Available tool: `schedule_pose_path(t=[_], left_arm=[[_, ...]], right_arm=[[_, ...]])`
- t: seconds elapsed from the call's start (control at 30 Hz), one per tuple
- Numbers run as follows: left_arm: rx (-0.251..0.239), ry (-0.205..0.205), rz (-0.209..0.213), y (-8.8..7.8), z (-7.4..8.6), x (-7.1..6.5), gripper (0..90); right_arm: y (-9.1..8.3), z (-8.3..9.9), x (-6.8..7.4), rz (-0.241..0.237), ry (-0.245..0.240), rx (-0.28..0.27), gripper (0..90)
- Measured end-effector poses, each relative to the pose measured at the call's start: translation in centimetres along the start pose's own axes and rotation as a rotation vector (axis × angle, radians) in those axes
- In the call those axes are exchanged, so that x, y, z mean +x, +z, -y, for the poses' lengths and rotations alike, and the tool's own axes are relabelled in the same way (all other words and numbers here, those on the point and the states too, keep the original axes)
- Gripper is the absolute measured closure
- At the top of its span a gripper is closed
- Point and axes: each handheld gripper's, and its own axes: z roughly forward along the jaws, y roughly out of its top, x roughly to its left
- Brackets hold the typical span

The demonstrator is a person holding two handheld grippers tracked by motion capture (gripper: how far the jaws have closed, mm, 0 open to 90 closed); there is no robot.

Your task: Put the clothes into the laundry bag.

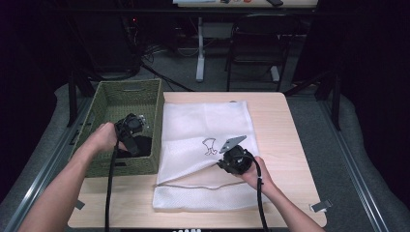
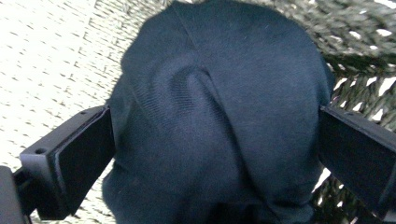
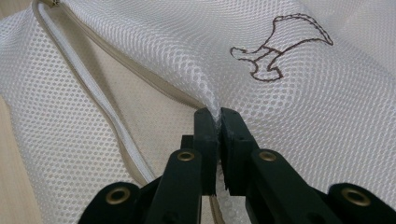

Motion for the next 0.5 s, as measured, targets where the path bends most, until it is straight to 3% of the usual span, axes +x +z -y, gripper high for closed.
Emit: schedule_pose_path(t=[0.13,0.5], left_arm=[[-0.005,-0.015,0.033,0.6,0.0,0.3,2.6],[0.051,-0.027,0.094,1.2,0.0,0.8,11.7]], right_arm=[[0.0,0.0,0.0,-0.001,0.000,0.002,86.1],[0.0,0.0,0.1,0.000,0.000,0.002,85.9]])
